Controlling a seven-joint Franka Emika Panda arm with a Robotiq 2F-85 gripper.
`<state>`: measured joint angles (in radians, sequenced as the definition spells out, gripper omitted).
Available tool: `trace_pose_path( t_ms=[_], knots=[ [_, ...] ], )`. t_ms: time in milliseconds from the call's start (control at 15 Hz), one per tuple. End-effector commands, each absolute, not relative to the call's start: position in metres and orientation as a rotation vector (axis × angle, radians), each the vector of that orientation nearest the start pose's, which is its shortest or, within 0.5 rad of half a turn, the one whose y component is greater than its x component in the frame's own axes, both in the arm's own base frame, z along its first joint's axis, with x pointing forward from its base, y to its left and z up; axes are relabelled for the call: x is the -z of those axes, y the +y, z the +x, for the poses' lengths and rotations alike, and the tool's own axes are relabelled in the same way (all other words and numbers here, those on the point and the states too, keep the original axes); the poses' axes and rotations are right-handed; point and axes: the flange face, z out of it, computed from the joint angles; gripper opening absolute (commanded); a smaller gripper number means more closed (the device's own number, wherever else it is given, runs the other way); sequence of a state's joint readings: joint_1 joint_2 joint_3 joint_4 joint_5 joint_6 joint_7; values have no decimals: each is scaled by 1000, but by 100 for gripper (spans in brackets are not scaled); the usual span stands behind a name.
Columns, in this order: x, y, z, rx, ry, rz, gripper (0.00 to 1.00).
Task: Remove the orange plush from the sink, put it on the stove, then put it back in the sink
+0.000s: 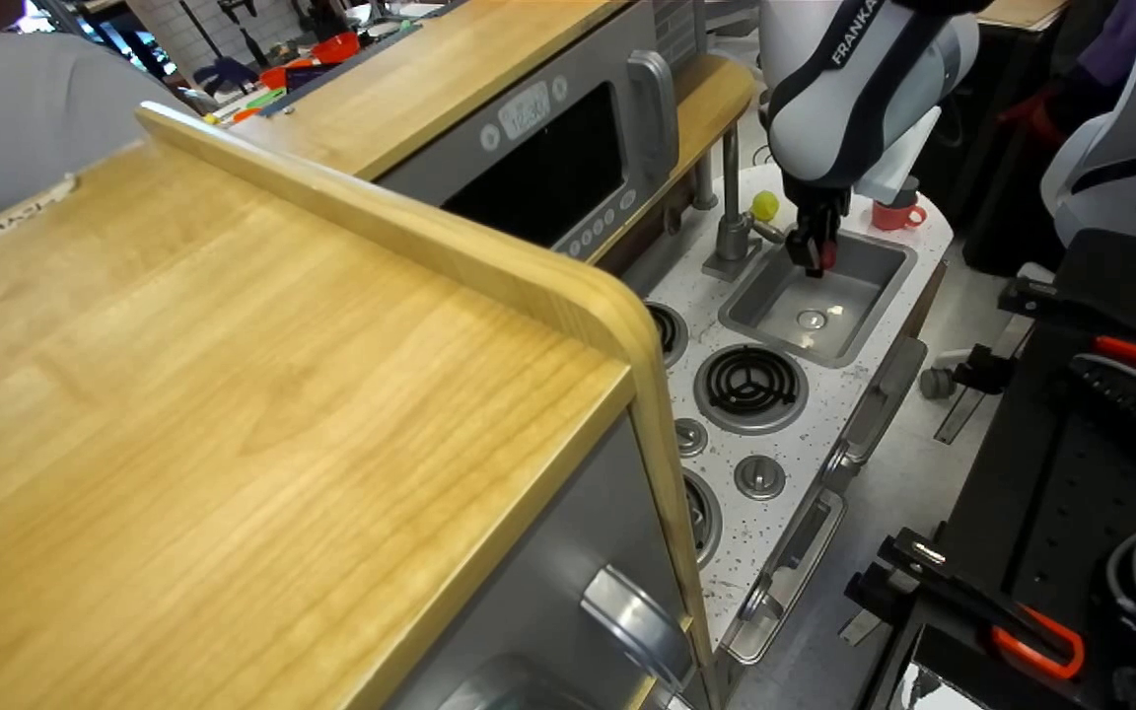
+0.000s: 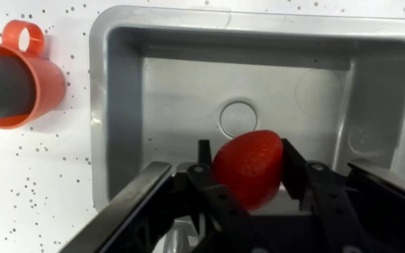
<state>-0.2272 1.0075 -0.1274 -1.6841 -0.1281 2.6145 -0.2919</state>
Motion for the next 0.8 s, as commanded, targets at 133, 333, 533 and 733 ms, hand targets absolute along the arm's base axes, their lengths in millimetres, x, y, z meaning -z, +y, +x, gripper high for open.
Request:
trace_pose_path(
  t_ms=[133,333,533,733],
  knots=[
    [17,-231,601,-269,-87,-3297,23],
    [34,-229,599,-296,-64,-3298,23],
    [50,-226,598,-341,-35,-3288,23],
    [62,-228,598,-383,3,-3271,23]
  ],
)
